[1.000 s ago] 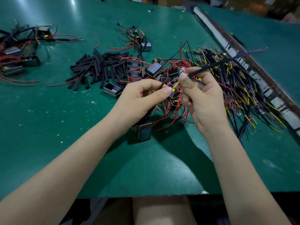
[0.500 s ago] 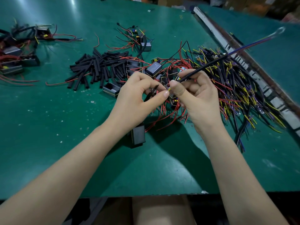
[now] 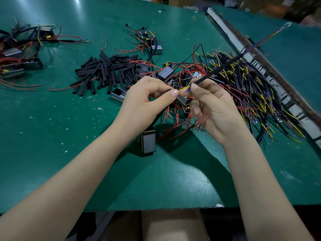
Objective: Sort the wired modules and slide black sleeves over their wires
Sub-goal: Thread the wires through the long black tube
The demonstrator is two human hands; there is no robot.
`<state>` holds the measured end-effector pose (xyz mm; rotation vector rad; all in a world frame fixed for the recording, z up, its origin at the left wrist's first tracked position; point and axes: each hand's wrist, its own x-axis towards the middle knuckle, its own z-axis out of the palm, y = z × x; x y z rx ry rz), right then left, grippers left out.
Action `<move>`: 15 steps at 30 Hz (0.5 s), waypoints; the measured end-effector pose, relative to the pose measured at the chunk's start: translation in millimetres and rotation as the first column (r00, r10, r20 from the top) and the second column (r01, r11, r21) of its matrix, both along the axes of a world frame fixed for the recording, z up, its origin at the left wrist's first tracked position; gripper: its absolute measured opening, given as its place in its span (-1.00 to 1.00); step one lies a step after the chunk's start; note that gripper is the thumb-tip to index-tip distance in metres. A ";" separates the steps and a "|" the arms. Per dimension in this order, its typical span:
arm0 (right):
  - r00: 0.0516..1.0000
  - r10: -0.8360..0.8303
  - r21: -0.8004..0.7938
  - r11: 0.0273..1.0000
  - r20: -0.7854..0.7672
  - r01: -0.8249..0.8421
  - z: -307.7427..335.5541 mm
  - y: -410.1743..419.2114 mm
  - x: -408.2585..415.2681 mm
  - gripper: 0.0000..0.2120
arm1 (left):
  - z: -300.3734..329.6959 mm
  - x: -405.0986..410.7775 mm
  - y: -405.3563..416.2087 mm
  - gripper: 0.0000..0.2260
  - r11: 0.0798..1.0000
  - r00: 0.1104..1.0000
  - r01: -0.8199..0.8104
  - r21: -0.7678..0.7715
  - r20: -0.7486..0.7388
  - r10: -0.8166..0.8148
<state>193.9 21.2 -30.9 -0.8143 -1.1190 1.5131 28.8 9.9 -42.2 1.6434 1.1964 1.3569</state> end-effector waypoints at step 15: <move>0.999 -0.004 0.071 0.997 -0.032 0.006 1.7 -4.8 -1.6 -0.66 | 0.5 0.5 -0.6 -0.86 0.999 0.996 0.041 0.028 0.077 -0.043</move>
